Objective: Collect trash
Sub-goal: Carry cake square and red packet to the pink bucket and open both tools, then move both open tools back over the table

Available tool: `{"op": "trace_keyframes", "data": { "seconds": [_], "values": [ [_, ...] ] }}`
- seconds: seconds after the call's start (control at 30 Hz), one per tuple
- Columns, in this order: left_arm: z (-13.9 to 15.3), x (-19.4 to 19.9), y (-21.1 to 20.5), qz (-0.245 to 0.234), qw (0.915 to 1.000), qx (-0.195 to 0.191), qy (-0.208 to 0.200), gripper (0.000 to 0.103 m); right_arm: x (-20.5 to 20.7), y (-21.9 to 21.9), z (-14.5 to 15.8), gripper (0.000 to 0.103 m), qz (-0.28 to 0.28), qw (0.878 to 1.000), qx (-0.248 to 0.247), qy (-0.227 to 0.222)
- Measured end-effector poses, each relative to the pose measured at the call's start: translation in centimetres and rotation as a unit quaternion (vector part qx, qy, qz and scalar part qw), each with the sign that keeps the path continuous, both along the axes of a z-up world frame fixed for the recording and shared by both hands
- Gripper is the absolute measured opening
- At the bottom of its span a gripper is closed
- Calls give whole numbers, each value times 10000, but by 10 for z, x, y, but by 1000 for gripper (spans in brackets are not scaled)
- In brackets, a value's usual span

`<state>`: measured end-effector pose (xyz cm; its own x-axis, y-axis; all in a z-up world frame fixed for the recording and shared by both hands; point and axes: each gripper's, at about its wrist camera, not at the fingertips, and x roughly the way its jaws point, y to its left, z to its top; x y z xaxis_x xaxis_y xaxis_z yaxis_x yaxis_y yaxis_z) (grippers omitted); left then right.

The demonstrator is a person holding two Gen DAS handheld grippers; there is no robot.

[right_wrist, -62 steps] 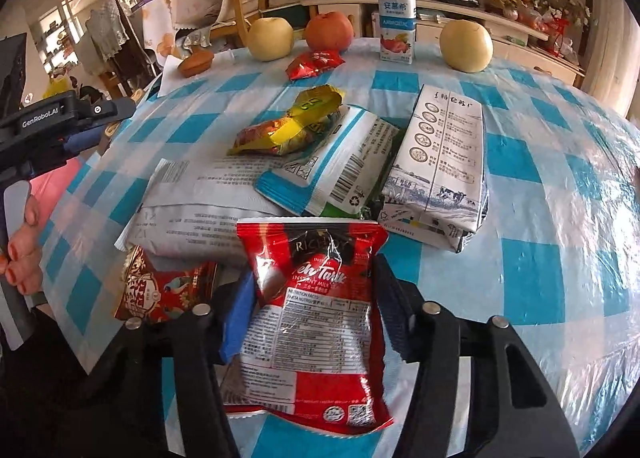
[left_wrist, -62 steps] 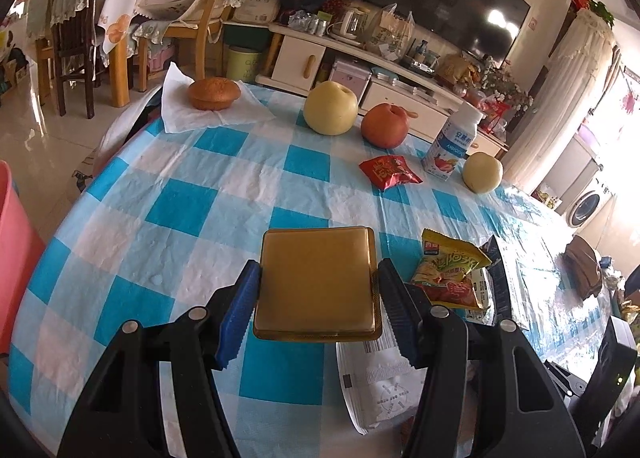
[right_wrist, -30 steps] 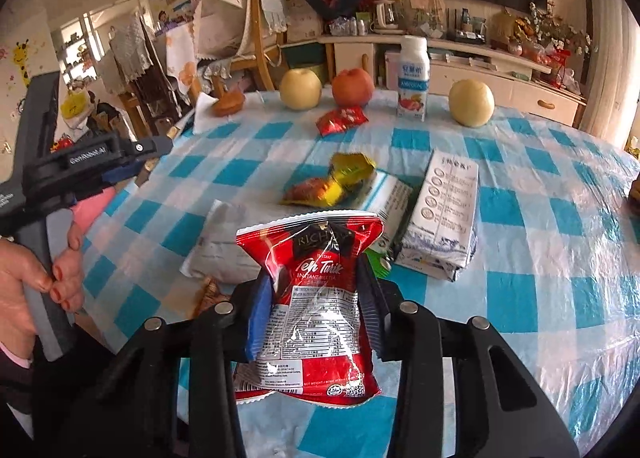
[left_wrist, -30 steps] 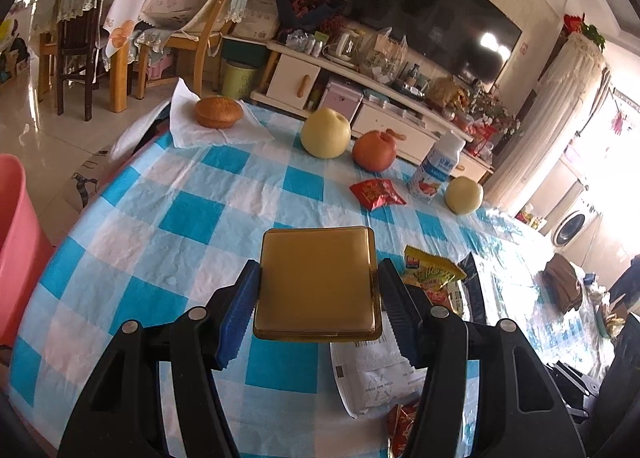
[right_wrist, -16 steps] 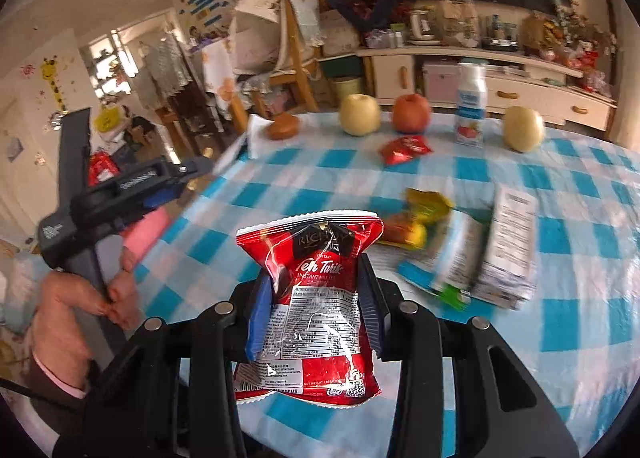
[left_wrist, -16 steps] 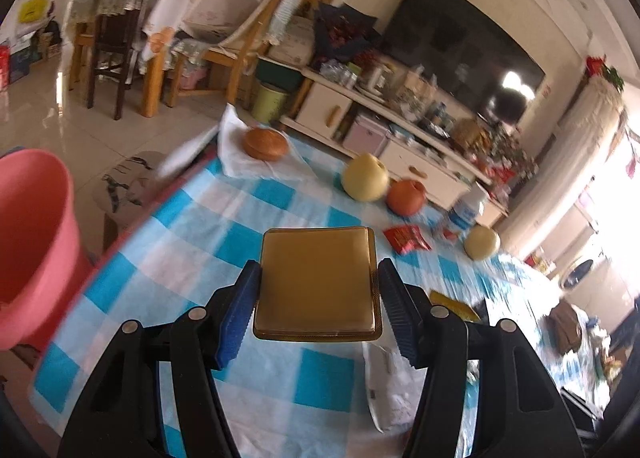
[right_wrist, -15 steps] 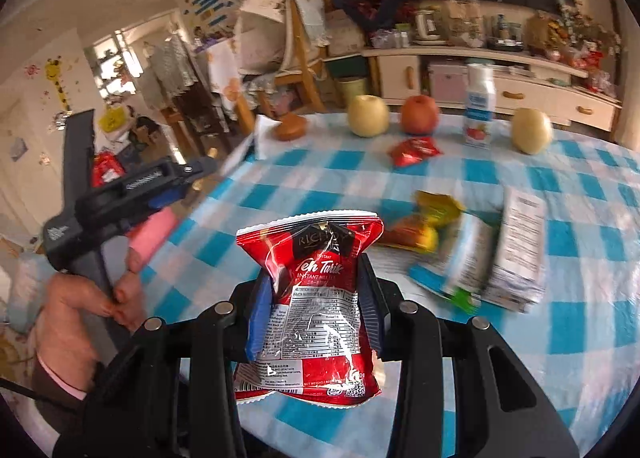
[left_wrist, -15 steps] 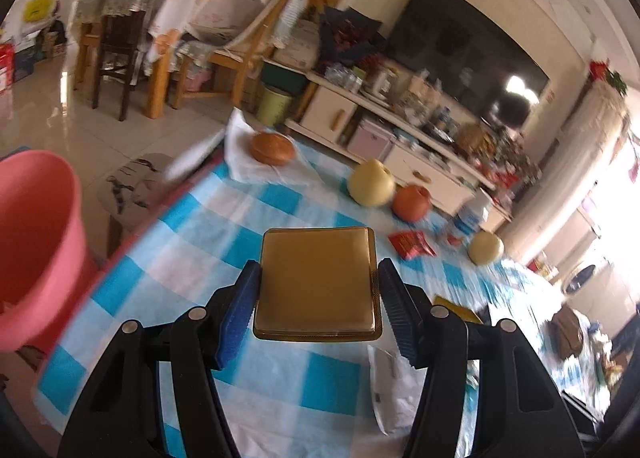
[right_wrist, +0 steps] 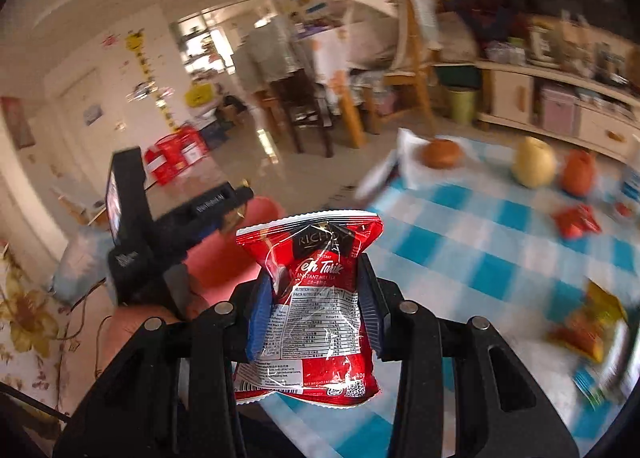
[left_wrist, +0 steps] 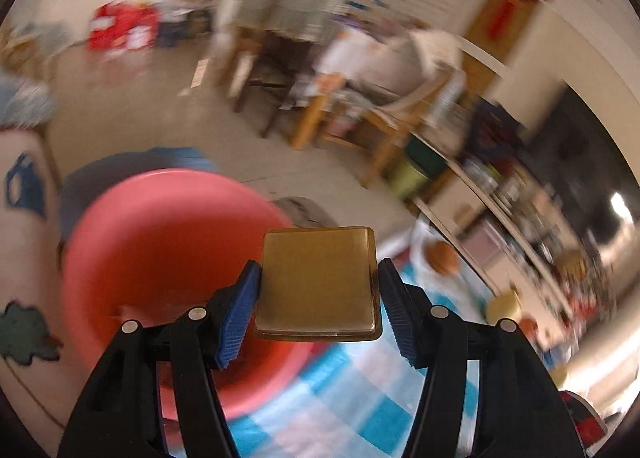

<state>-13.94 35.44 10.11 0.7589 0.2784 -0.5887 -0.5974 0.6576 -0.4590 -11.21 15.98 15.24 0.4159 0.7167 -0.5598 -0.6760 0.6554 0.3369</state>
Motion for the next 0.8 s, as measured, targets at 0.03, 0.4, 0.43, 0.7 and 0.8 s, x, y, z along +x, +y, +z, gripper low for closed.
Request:
{"op": "trace_keyframes", "data": {
  "seconds": [0.03,0.4,0.43,0.7,0.8],
  "values": [
    [-2,-4,9,159,9999,-49,17,61,2,14,1,41,111,9999,14,-3],
    [-20,-40,79,1135,9918,-591,-4,61,32,132,-9,42,912,9951,275,250],
    [-23,-42,85,1190,9907,-655,-12,61,36,143,-14,43,972,9943,309,308],
    [-36,-46,104,1374,9863,-908,36,69,50,167,-46,78,855,9926,471,720],
    [-34,-47,102,1354,9873,-832,4,70,49,153,-46,81,662,9939,508,718]
  ]
}}
